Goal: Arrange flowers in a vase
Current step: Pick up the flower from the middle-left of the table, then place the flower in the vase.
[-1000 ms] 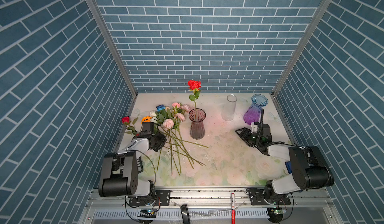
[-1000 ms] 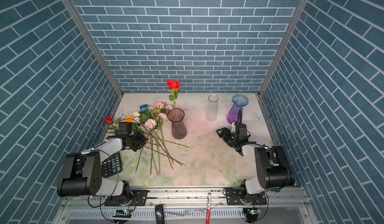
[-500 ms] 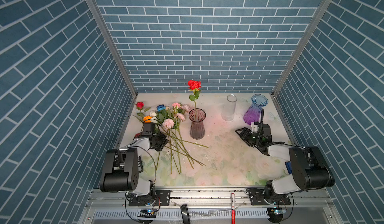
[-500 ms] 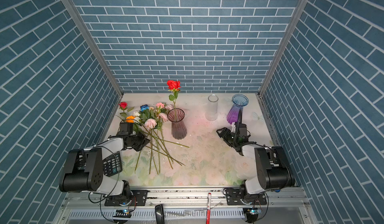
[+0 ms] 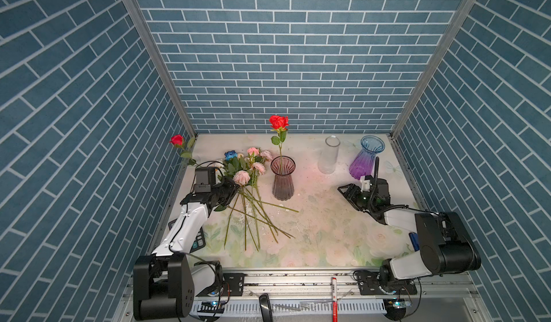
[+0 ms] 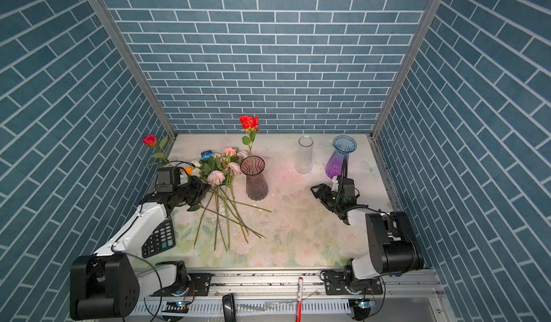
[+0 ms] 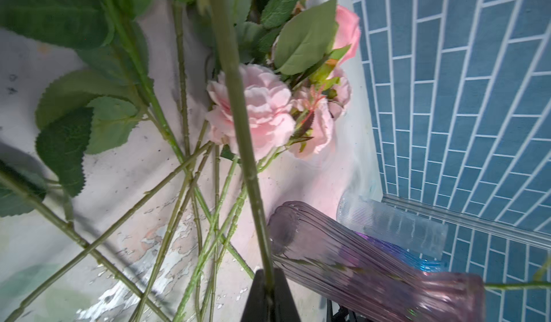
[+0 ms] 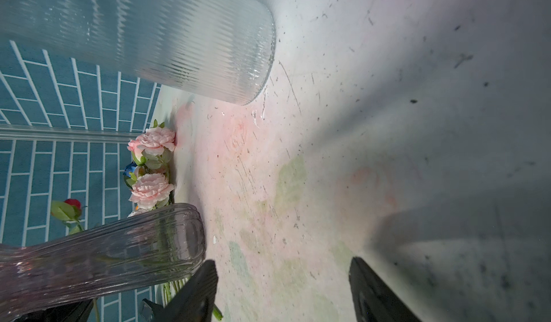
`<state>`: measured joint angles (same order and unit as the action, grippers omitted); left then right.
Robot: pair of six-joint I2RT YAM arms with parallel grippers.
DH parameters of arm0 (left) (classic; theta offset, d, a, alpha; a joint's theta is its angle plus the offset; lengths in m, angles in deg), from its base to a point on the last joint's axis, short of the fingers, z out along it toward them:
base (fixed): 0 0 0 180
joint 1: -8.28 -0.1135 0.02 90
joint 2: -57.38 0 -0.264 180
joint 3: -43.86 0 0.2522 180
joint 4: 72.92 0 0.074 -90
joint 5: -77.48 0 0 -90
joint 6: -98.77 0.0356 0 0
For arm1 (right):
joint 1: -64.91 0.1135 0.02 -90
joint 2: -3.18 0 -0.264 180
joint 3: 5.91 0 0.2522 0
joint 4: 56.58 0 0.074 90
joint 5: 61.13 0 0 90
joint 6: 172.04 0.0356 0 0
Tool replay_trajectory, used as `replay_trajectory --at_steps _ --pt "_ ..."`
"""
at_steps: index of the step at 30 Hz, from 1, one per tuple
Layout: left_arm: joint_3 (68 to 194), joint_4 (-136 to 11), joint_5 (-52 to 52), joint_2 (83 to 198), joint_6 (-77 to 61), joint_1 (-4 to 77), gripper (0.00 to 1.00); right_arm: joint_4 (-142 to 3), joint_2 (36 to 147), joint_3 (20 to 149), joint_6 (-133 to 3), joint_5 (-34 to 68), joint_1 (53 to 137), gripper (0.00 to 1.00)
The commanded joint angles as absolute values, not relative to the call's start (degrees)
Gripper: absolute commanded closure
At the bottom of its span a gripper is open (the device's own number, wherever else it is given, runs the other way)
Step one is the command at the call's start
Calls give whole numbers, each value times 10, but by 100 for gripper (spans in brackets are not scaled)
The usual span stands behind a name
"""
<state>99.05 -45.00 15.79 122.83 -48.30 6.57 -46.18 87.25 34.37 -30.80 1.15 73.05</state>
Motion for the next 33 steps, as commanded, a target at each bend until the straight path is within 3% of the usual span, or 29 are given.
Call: replay_trajectory --at_steps 1,11,27,33 --pt "1005 -480 174 1189 -465 76 100 -452 858 336 -294 11 733 28" --pt "1198 -453 136 1174 -333 215 100 -447 854 332 -293 11 733 28" --pt "1262 -578 26 1234 -113 383 100 -432 840 318 -292 10 730 28" --pt "1254 -620 14 1271 -59 391 100 -428 839 315 -290 7 728 28"
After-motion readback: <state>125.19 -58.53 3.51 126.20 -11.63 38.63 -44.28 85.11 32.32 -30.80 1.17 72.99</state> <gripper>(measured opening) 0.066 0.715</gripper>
